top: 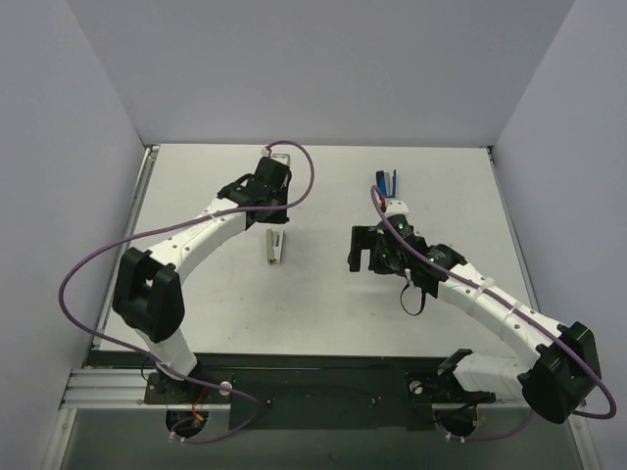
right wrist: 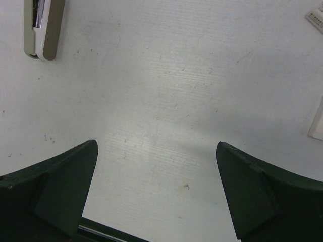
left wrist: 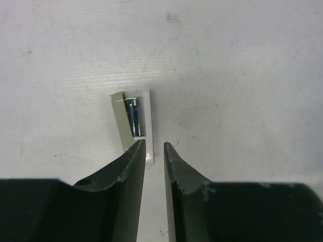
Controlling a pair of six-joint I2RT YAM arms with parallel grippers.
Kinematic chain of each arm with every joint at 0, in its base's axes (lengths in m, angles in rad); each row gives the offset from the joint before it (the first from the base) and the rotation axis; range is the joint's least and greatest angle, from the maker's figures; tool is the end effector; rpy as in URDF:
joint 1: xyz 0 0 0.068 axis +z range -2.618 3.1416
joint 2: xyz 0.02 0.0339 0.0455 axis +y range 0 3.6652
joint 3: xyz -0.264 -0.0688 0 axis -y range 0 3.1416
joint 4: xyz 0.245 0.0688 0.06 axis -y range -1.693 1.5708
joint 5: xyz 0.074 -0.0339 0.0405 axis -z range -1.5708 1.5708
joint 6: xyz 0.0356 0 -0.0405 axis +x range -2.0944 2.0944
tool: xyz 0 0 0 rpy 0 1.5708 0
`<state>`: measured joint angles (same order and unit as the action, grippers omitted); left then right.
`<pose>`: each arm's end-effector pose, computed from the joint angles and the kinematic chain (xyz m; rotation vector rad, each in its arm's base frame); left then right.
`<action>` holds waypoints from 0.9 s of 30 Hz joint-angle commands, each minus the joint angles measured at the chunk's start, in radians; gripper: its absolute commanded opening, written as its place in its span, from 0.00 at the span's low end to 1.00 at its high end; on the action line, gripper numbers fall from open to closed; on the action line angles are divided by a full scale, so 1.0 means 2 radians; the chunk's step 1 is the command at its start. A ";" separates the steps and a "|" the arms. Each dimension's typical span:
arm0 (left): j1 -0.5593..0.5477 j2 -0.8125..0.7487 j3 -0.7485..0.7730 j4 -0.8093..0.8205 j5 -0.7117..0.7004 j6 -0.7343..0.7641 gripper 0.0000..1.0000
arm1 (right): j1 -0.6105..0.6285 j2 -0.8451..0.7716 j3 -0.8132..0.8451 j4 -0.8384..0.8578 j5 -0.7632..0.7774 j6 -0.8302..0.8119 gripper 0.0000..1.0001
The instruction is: Unload the staples from the stapler
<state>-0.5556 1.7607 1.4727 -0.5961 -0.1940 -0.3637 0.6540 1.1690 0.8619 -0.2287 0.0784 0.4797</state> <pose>0.3357 -0.2003 0.2765 0.1492 2.4354 -0.1741 0.2101 0.1575 0.2837 -0.1401 2.1575 0.5892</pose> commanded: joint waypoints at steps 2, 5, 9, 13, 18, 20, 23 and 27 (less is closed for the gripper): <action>0.015 -0.046 -0.039 -0.029 -0.079 -0.047 0.44 | 0.001 0.022 0.025 0.018 -0.022 0.012 0.98; 0.027 -0.048 -0.052 -0.034 -0.087 -0.058 0.52 | 0.004 0.036 0.032 0.020 -0.026 0.013 0.98; 0.046 -0.039 -0.071 -0.033 -0.086 -0.072 0.57 | 0.006 0.061 0.050 0.023 -0.029 0.016 0.98; 0.057 -0.031 -0.100 -0.007 -0.088 -0.087 0.59 | 0.008 0.093 0.075 0.022 -0.032 0.025 0.98; 0.060 -0.004 -0.114 0.020 -0.066 -0.103 0.59 | 0.010 0.126 0.099 0.025 -0.035 0.035 0.98; 0.059 0.011 -0.114 0.031 -0.057 -0.110 0.59 | 0.012 0.136 0.103 0.028 -0.035 0.037 0.97; 0.058 0.029 -0.114 0.040 -0.048 -0.113 0.59 | 0.014 0.139 0.105 0.029 -0.035 0.038 0.97; 0.058 0.044 -0.111 0.047 -0.048 -0.118 0.59 | 0.014 0.140 0.105 0.028 -0.035 0.036 0.97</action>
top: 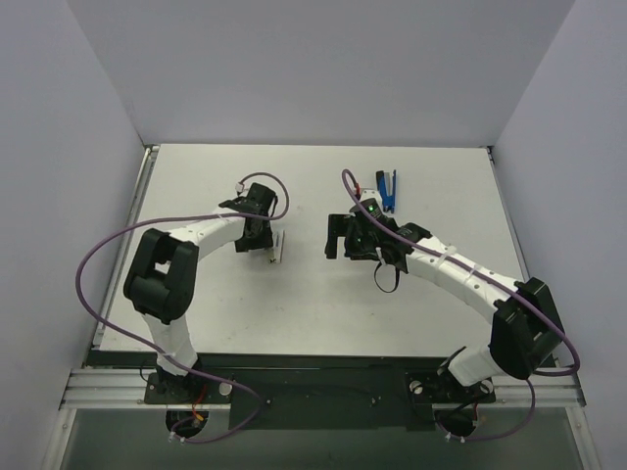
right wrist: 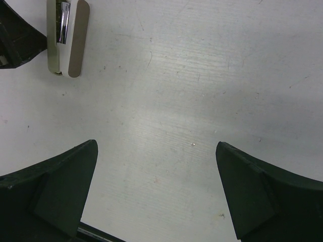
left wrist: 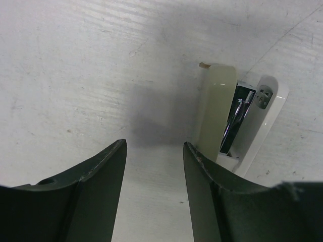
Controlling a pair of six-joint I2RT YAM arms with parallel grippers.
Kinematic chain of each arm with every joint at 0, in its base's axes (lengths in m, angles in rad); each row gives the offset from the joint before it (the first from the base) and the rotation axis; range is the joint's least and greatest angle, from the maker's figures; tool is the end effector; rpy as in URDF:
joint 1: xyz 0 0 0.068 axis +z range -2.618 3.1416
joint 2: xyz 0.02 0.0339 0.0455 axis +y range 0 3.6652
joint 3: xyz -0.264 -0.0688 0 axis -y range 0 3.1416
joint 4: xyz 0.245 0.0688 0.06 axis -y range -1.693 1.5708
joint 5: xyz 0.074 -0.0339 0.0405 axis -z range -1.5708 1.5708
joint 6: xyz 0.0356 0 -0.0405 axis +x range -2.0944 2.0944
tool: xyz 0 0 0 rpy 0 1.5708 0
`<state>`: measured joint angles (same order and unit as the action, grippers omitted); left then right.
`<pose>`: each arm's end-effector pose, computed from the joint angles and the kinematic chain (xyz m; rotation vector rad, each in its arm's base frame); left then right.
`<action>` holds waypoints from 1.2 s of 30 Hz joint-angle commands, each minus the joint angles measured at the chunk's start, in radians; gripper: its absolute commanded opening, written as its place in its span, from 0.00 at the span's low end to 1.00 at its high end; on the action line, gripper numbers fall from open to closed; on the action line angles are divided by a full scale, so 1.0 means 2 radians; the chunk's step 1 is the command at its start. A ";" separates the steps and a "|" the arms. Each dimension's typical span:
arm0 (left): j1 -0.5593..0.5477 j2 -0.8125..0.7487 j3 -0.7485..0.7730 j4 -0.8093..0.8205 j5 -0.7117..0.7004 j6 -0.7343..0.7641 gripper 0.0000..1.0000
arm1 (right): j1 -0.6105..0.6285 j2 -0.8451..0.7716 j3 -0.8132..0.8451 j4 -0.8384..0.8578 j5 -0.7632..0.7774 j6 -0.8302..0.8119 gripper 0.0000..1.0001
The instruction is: Unload the staples from the stapler
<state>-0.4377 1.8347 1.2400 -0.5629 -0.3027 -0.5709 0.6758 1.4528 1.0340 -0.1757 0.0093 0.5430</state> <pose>0.3385 -0.1467 0.1819 -0.2595 2.6245 0.0850 0.2561 0.2049 0.2695 -0.1436 2.2434 0.6747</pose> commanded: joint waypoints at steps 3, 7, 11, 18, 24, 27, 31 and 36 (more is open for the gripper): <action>-0.001 0.018 0.007 0.037 0.003 -0.015 0.59 | 0.003 -0.005 0.015 0.002 0.000 0.003 0.97; -0.007 0.035 0.009 0.058 0.019 -0.014 0.59 | 0.003 -0.009 0.008 0.002 -0.001 0.002 0.97; -0.030 0.050 0.012 0.080 0.025 -0.007 0.58 | 0.003 -0.010 0.002 0.003 0.005 0.000 0.98; -0.071 0.082 0.053 0.089 0.022 0.018 0.58 | 0.002 -0.018 -0.006 0.001 0.015 -0.005 0.98; -0.100 0.100 0.073 0.110 0.055 0.013 0.58 | -0.010 -0.037 -0.031 0.000 0.022 -0.006 0.98; -0.112 0.110 0.079 0.124 0.085 0.005 0.58 | -0.025 -0.047 -0.045 0.001 0.025 -0.005 0.98; -0.125 0.117 0.080 0.137 0.111 -0.008 0.58 | -0.053 -0.057 -0.062 0.007 0.026 0.001 0.98; -0.143 0.096 0.067 0.137 0.111 -0.013 0.58 | -0.073 -0.058 -0.066 0.009 0.036 0.011 0.98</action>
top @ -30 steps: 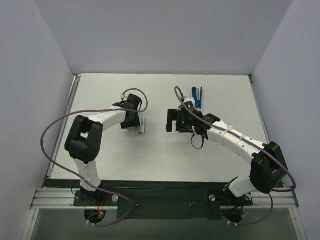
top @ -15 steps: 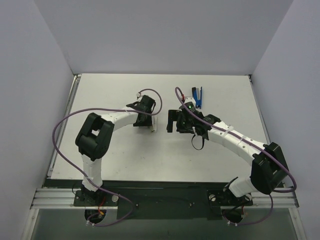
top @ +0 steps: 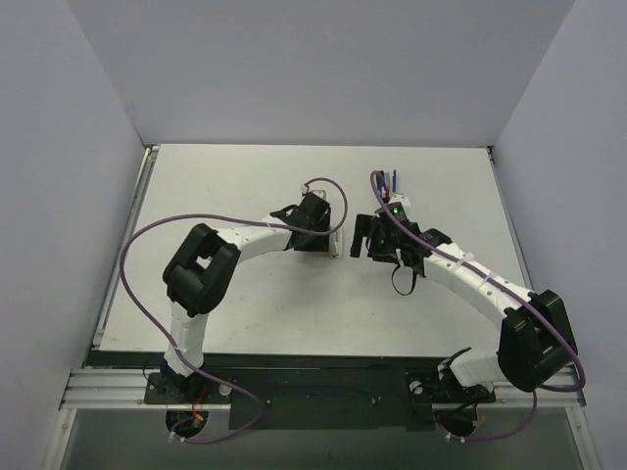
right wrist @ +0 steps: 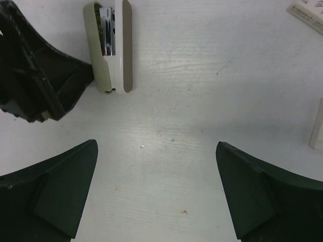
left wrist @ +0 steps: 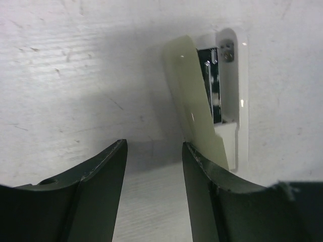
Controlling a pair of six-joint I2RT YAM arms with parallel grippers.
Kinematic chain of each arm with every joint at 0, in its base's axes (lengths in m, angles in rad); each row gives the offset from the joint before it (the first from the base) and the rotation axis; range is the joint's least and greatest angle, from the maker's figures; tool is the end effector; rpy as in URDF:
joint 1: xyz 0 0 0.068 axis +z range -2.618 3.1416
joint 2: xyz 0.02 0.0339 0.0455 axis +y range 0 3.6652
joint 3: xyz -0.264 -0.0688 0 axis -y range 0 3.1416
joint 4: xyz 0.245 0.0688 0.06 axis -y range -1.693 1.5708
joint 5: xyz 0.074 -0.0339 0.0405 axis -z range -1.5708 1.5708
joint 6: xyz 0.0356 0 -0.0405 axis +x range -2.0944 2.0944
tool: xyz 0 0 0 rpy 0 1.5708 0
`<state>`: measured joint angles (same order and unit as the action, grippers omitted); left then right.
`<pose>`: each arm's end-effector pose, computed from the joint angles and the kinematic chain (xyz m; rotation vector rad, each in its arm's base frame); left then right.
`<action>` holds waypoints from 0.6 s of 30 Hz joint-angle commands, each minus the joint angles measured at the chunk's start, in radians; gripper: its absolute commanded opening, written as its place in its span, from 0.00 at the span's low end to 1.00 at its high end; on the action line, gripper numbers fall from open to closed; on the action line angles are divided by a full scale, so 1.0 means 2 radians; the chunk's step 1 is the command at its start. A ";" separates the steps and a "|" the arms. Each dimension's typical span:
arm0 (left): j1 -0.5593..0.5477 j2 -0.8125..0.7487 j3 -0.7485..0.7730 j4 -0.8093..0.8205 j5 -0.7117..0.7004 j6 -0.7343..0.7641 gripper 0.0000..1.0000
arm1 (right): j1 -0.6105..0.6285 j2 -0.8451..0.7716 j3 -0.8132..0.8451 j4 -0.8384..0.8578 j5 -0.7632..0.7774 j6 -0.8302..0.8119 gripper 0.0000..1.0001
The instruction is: Unload the staples from the stapler
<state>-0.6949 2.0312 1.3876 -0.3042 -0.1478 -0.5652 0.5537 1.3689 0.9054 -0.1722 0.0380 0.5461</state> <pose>0.3360 -0.2732 0.1623 0.1040 2.5331 -0.3292 0.2569 0.1572 0.2512 0.0131 2.2652 0.5610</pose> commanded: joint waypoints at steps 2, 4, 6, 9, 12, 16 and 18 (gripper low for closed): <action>-0.015 -0.018 -0.020 0.004 0.028 -0.018 0.58 | -0.016 -0.014 0.000 0.007 0.031 0.018 0.98; -0.015 -0.037 -0.036 0.005 0.022 -0.019 0.57 | -0.018 -0.011 0.001 0.009 0.039 0.026 0.97; -0.015 -0.057 -0.055 0.005 0.022 -0.018 0.58 | -0.018 -0.005 0.003 0.011 0.044 0.031 0.96; -0.016 -0.097 -0.100 0.032 0.027 -0.023 0.58 | -0.018 0.013 0.016 0.012 0.042 0.034 0.96; -0.015 -0.124 -0.141 0.045 0.039 -0.027 0.58 | -0.018 0.043 0.039 0.012 0.038 0.025 0.94; -0.017 -0.160 -0.174 0.068 0.068 -0.024 0.57 | -0.018 0.083 0.060 0.025 0.031 -0.002 0.90; -0.020 -0.176 -0.193 0.083 0.065 -0.023 0.57 | -0.019 0.100 0.070 0.042 0.024 -0.017 0.89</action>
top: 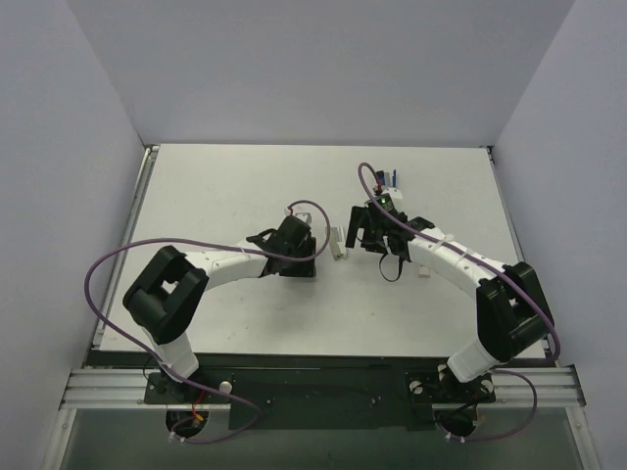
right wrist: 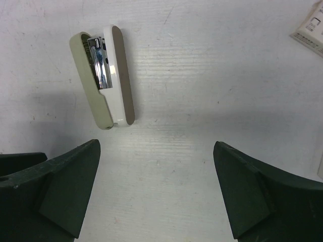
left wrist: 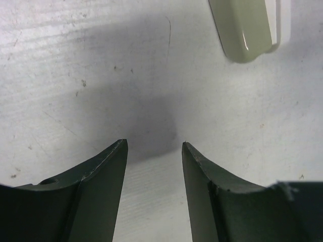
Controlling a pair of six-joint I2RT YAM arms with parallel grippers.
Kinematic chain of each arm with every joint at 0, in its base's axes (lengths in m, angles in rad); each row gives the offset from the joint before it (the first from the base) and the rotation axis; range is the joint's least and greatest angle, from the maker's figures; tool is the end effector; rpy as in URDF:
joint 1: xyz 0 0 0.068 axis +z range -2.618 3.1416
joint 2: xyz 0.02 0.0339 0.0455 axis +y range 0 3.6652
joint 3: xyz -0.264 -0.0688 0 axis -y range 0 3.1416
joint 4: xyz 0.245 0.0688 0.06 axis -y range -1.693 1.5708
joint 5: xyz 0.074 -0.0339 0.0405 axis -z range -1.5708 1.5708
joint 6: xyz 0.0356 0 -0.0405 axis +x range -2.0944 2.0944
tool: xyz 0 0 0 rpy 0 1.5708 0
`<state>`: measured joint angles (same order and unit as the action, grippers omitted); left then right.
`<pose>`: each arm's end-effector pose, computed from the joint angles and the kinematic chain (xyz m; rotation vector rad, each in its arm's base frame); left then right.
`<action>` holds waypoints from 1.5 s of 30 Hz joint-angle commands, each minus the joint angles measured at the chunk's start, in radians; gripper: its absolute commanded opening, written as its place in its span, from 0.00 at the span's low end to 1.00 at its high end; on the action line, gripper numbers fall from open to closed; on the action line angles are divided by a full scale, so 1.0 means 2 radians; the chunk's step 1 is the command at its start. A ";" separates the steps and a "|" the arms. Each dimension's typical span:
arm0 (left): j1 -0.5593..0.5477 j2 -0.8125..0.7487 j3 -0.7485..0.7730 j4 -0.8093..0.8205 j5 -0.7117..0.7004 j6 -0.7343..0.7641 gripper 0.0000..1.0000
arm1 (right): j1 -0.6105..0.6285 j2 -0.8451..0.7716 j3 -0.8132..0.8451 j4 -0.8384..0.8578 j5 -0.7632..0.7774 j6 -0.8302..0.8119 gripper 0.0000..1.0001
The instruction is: Unload the staples from the stapler
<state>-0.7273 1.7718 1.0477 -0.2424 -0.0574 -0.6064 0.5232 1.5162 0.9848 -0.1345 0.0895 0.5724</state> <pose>0.2689 -0.2366 0.1647 0.1337 2.5940 -0.4421 0.2903 0.1638 0.2371 0.1057 2.2776 0.4899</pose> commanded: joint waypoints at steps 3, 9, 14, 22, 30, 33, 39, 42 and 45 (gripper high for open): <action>-0.006 -0.064 -0.055 0.076 0.003 -0.001 0.57 | -0.002 0.053 0.055 0.017 -0.003 -0.046 0.86; -0.012 -0.091 -0.089 0.110 -0.013 0.009 0.57 | 0.000 0.107 0.103 0.022 -0.012 -0.078 0.79; -0.014 -0.088 -0.097 0.130 -0.007 0.025 0.57 | 0.005 0.152 0.140 0.012 -0.013 -0.093 0.72; -0.013 -0.079 -0.120 0.184 0.029 0.049 0.57 | 0.005 0.190 0.173 0.007 -0.012 -0.112 0.59; -0.013 -0.073 -0.118 0.183 0.051 0.055 0.57 | 0.001 0.224 0.198 0.001 -0.013 -0.110 0.47; -0.013 -0.067 -0.116 0.179 0.052 0.055 0.57 | 0.001 0.229 0.199 0.001 -0.018 -0.109 0.45; -0.013 -0.064 -0.115 0.180 0.052 0.055 0.57 | 0.001 0.240 0.205 -0.003 -0.019 -0.110 0.41; -0.013 -0.059 -0.114 0.180 0.052 0.054 0.57 | 0.000 0.241 0.202 -0.003 -0.018 -0.111 0.36; -0.013 -0.056 -0.112 0.179 0.052 0.054 0.57 | -0.001 0.241 0.199 -0.003 -0.017 -0.111 0.33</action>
<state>-0.7513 1.6424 0.8024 0.0727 0.0357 -0.5117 0.5247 1.9972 1.3582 -0.1104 0.0471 0.3603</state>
